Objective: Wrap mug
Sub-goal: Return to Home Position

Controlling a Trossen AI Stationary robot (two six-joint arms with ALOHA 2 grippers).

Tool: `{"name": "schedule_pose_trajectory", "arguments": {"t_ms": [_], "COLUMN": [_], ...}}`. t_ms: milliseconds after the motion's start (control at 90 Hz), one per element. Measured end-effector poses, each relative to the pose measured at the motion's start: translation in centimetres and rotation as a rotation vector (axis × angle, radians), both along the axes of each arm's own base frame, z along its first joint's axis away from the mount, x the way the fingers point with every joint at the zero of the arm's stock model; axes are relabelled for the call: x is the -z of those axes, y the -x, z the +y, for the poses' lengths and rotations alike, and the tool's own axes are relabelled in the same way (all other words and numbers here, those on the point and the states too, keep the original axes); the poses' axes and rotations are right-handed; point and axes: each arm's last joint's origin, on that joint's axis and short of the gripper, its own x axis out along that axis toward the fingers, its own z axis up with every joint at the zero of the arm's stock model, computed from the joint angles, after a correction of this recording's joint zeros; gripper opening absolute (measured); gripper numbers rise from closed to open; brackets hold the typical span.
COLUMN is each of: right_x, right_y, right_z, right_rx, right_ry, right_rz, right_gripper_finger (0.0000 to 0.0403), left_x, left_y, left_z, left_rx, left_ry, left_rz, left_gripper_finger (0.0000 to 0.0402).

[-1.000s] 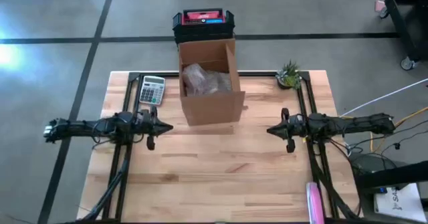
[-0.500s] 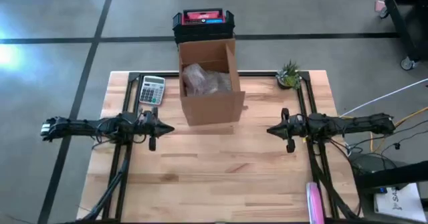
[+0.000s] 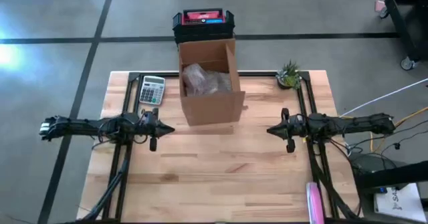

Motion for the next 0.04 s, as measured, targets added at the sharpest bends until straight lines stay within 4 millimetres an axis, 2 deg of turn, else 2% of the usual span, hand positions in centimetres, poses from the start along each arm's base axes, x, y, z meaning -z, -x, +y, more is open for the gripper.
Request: {"name": "schedule_pose_trajectory", "arguments": {"t_ms": [44], "right_x": [0.00], "right_y": [0.00], "right_z": [0.00], "right_rx": [0.000], "right_ry": [0.000], "right_rz": [0.000], "right_gripper_finger": [0.0003], "left_x": [0.00], "left_y": [0.00], "left_z": [0.00], "left_rx": [0.000], "left_ry": [0.000], "left_rz": [0.000], "left_gripper_finger": [0.0000]}}
